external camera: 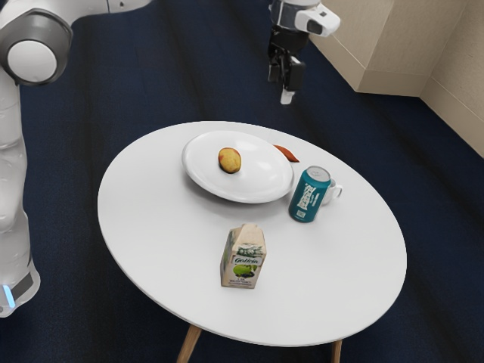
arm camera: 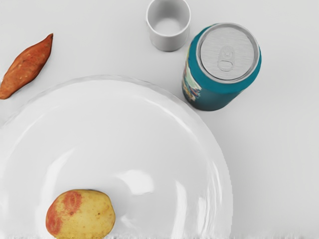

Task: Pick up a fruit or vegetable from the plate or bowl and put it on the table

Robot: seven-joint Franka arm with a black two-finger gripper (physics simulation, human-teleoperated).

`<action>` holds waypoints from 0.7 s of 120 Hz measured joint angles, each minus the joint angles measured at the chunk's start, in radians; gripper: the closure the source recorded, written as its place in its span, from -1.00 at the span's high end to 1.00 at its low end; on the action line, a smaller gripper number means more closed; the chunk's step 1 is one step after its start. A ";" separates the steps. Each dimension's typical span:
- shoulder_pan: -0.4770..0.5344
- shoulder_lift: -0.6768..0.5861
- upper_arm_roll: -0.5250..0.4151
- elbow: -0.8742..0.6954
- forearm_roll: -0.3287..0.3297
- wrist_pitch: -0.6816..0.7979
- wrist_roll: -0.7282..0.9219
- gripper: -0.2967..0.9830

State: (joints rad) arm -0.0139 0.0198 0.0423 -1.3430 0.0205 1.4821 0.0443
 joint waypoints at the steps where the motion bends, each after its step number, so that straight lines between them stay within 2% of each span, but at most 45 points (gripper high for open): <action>1: 0.002 0.000 0.000 0.000 0.000 -0.001 0.001 0.54; 25: 0.074 0.000 0.000 0.006 0.001 -0.021 0.024 0.54; 39: 0.126 -0.008 -0.006 0.236 0.002 -0.082 0.030 0.54; 48: 0.180 -0.023 -0.028 0.295 0.000 -0.120 0.004 0.54; 59: 0.228 -0.006 -0.036 0.305 0.002 -0.159 -0.089 0.54; 68: 0.240 0.030 -0.032 0.307 0.028 -0.179 -0.207 0.54; 84: 0.137 0.127 -0.029 0.307 0.052 -0.169 -0.413 0.54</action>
State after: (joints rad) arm 0.1235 0.1472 0.0136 -1.0359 0.0725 1.3132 -0.3688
